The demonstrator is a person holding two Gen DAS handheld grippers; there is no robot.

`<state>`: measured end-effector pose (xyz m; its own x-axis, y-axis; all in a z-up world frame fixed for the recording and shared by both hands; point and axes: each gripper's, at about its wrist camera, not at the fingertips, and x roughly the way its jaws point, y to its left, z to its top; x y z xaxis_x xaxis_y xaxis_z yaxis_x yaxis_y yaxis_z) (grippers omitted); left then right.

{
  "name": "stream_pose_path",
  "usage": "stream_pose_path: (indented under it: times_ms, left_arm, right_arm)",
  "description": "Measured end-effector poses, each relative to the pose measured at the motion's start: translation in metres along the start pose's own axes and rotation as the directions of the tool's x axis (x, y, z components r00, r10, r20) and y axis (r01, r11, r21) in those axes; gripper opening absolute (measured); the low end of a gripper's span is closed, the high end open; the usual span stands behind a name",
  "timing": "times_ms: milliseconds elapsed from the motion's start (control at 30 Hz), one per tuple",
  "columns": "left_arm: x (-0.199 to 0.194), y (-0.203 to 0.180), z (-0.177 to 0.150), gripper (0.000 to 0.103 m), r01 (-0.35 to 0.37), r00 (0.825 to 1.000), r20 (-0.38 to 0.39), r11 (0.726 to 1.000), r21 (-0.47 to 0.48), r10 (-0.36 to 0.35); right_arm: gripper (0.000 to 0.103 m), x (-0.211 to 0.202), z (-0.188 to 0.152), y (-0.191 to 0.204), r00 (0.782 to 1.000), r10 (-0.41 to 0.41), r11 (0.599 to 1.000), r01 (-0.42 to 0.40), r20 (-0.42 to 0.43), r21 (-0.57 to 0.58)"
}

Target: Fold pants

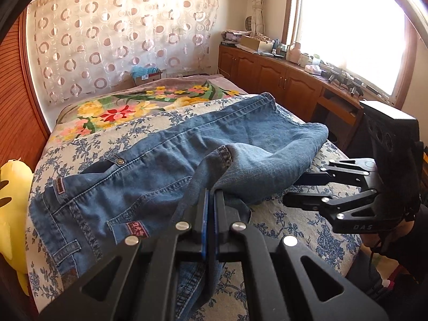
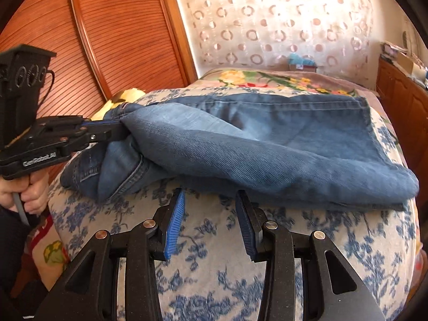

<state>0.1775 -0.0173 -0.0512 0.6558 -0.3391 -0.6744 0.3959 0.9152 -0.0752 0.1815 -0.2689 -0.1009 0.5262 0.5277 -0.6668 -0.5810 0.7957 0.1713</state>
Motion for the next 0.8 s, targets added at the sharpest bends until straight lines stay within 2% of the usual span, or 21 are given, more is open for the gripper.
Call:
stream_pose_path:
  times_ms: [233, 433, 600, 633, 667, 800]
  left_arm:
    - [-0.002, 0.002, -0.003, 0.0, 0.004, 1.0, 0.0, 1.0, 0.003, -0.004]
    - [-0.003, 0.002, -0.005, 0.0, 0.008, 1.0, -0.003, 1.0, 0.008, -0.008]
    - [-0.003, 0.001, -0.007, 0.0, 0.023, 1.0, -0.007, 1.0, 0.006, -0.023]
    - [-0.004, 0.0, -0.007, 0.0, 0.025, 1.0, -0.005, 1.0, 0.008, -0.025]
    - [-0.005, 0.0, -0.007, 0.0, 0.025, 1.0, -0.003, 1.0, 0.009, -0.025]
    - [-0.016, 0.0, -0.003, 0.0, 0.021, 1.0, 0.019, 1.0, 0.011, -0.021]
  right_arm:
    - [0.039, 0.018, 0.028, 0.013, 0.999, 0.031, 0.997, -0.029, 0.026, -0.075]
    - [0.04, 0.048, 0.03, 0.016, 0.997, 0.039, 0.99, -0.046, -0.062, -0.13]
    - [0.039, 0.053, 0.027, 0.015, 0.996, 0.038, 0.988, -0.05, -0.085, -0.144]
    - [0.034, 0.054, 0.027, 0.016, 0.996, 0.034, 0.987, -0.047, -0.087, -0.153]
    - [0.01, 0.053, 0.026, 0.018, 0.995, 0.039, 0.985, -0.053, -0.087, -0.167]
    - [0.003, 0.036, 0.022, 0.02, 0.993, 0.108, 0.98, -0.116, -0.057, -0.165]
